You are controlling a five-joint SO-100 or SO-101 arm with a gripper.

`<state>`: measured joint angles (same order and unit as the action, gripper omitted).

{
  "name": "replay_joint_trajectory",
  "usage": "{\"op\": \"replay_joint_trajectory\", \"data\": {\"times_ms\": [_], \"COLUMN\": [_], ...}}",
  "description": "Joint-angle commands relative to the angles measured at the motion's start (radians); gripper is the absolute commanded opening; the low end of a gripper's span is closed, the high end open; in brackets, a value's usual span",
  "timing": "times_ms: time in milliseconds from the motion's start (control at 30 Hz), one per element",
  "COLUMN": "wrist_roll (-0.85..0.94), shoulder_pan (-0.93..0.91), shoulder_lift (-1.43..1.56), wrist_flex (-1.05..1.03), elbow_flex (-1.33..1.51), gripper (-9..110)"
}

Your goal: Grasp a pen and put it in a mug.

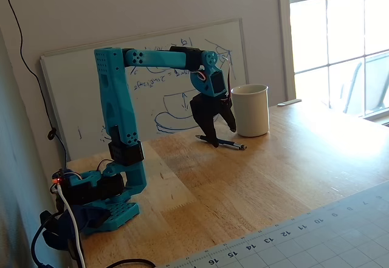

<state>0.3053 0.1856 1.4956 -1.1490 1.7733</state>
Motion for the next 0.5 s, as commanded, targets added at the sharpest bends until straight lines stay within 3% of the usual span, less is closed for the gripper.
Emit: {"op": "replay_joint_trajectory", "data": {"times_ms": [0, 467], "wrist_roll": [-0.011, -0.011], "shoulder_pan": [0.011, 0.097], "shoulder_lift": [-0.043, -0.270], "wrist_flex": [0.008, 0.008], "elbow_flex": [-0.158, -0.400], "gripper": [30, 30]}}
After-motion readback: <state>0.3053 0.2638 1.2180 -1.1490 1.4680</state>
